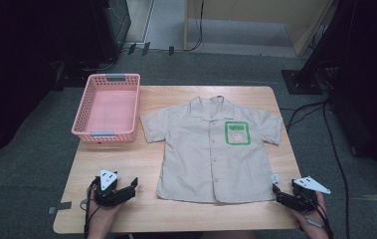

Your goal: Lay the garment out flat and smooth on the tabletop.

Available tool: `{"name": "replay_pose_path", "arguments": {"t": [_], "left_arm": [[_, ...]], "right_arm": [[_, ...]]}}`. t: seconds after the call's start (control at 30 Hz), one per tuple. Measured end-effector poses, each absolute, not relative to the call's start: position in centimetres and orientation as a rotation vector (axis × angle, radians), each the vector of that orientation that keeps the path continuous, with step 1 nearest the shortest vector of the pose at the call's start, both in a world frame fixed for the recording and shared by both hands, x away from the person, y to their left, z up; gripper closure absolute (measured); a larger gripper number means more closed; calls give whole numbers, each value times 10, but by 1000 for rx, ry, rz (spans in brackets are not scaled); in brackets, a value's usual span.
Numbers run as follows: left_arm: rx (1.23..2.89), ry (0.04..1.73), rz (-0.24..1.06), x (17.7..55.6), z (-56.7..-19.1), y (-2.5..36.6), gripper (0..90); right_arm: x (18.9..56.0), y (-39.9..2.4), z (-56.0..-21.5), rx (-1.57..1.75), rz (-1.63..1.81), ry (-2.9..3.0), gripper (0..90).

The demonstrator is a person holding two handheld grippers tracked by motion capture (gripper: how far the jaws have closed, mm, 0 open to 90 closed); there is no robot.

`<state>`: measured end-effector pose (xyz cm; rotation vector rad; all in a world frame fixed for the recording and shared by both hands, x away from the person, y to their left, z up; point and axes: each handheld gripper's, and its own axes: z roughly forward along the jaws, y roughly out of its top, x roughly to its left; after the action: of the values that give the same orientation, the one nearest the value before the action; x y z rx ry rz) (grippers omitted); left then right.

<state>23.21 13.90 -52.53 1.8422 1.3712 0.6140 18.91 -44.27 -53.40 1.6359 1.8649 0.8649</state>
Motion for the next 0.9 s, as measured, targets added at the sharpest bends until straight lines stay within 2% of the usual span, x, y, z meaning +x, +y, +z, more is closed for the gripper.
{"name": "replay_pose_path", "arguments": {"t": [0.13, 0.3, 0.4, 0.9], "left_arm": [[1865, 1399, 634, 235, -526, 150, 107], [1893, 1441, 614, 237, -528, 155, 106], [1940, 1443, 627, 238, -529, 149, 106], [1938, 1445, 627, 238, -529, 149, 107]], "right_arm": [[190, -442, -534, 1629, 858, 1876, 178], [191, -445, -535, 1643, 855, 1869, 137], [191, -446, -535, 1656, 845, 1855, 131], [191, -445, -535, 1661, 839, 1856, 123]]}}
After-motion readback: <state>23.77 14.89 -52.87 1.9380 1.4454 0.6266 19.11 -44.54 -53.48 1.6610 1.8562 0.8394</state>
